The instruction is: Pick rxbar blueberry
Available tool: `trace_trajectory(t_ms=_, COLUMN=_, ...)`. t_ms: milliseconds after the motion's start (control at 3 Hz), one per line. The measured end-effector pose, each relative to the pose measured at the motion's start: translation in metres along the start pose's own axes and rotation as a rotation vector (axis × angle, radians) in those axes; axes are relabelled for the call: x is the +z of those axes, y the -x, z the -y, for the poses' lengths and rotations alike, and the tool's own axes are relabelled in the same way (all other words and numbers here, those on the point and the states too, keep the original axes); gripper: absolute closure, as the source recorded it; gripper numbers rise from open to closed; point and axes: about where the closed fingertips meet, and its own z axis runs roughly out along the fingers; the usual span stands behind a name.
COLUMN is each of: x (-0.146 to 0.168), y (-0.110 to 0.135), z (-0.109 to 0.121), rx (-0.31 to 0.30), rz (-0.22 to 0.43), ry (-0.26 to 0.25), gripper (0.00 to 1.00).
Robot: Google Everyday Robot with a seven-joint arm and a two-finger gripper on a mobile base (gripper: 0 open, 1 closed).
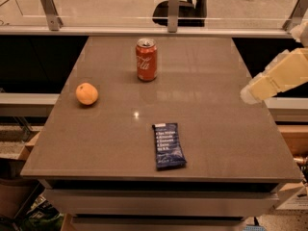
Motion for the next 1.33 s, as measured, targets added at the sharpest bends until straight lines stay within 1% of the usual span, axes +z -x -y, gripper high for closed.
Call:
trace_trajectory(t_ms=333, x=0.001, y=0.001, z=-0.012, rx=0.068, rz=-0.038, ry=0.002, gripper=0.0)
trace_trajectory(t_ms=667, x=0.006, y=0.007, z=-0.036, rx=0.139, rz=-0.125, ry=-0.001, gripper=0.0)
trace_trajectory(t_ms=1000, x=0.012, y=0.019, z=-0.055, rx=0.195, rz=-0.199, ry=-0.047, gripper=0.0)
trace_trajectory(t_ms=1333, x=0.008, y=0.022, z=-0.055, rx=0.277, rz=-0.193, ry=-0.073, gripper=0.0)
